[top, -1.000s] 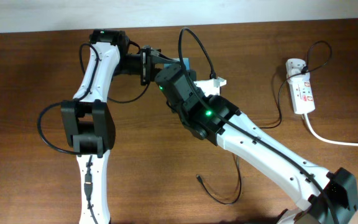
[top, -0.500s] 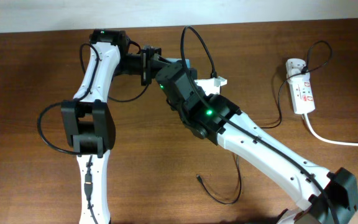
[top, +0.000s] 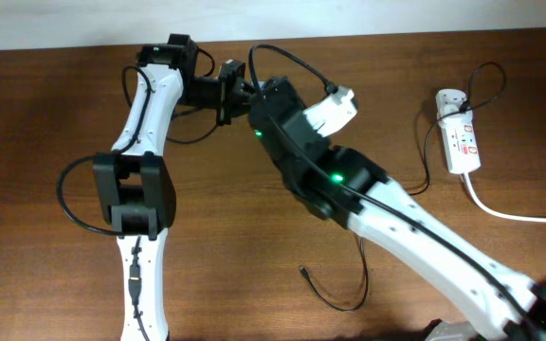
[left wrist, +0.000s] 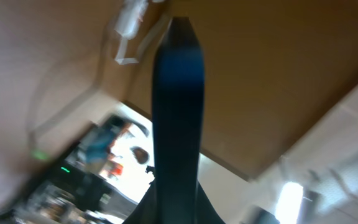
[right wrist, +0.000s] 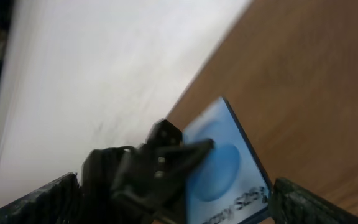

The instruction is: Plug charger to phone and switch on socket

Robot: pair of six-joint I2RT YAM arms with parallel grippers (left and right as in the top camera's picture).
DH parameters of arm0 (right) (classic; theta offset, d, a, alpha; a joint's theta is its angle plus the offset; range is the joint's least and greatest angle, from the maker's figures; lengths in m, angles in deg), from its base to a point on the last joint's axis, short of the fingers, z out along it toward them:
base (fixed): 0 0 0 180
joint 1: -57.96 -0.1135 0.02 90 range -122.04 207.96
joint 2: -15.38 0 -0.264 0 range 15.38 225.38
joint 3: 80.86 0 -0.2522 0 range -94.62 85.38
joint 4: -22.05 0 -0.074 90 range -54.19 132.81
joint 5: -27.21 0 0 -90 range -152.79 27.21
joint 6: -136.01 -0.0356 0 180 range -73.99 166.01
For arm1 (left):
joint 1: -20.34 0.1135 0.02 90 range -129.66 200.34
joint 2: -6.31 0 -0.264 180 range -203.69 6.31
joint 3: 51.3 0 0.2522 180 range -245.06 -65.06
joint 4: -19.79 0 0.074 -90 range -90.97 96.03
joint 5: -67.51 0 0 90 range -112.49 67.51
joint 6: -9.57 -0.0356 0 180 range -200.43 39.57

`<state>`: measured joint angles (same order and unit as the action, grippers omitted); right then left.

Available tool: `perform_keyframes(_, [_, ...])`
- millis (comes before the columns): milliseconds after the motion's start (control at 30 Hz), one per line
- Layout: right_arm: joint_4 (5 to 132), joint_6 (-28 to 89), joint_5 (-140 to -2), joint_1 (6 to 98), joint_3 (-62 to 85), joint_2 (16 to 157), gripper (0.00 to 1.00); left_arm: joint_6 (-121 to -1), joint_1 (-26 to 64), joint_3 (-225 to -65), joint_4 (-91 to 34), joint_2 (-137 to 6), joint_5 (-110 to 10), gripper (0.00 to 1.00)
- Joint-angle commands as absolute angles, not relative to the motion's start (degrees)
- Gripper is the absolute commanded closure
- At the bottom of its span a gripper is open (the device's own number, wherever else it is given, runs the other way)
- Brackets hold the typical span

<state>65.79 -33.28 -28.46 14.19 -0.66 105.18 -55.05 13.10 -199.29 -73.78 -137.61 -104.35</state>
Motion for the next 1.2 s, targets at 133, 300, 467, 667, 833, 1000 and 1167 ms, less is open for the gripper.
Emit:
perform_keyframes(133, [82.9,3.4,-48.3,27.3,-1.8,91.9,0.02,-79.3,14.2,-200.3,-73.3,-137.3,-93.3,1.00])
perform_keyframes(300, [101.1,8.9,-60.7,44.3,-1.8,95.1,0.02,-98.2,14.2,-200.3,-77.8,-136.1,-99.2,1.00])
perform_keyframes(467, [107.6,8.9,-60.7,46.4,-1.4,99.8,0.02,-100.5,14.2,-200.3,-77.1,-128.8,-88.4,1.00])
perform_keyframes(667, [107.7,8.9,-60.9,46.4,-1.3,105.9,0.01,-84.9,14.2,-200.3,-72.3,-115.2,-60.6,1.00])
perform_keyframes(833, [109.5,14.0,-64.4,46.4,-1.2,107.7,0.01,-68.0,14.2,-200.3,-71.6,-109.2,-38.7,1.00])
perform_keyframes(1000, [109.5,28.2,-77.2,45.2,1.4,107.7,0.01,-65.4,16.2,-200.3,-71.6,-109.2,-37.4,1.00])
perform_keyframes(1167, [106.6,28.2,-77.2,37.9,5.3,107.7,0.01,-64.6,20.7,-200.3,-72.0,-109.2,-37.5,1.00])
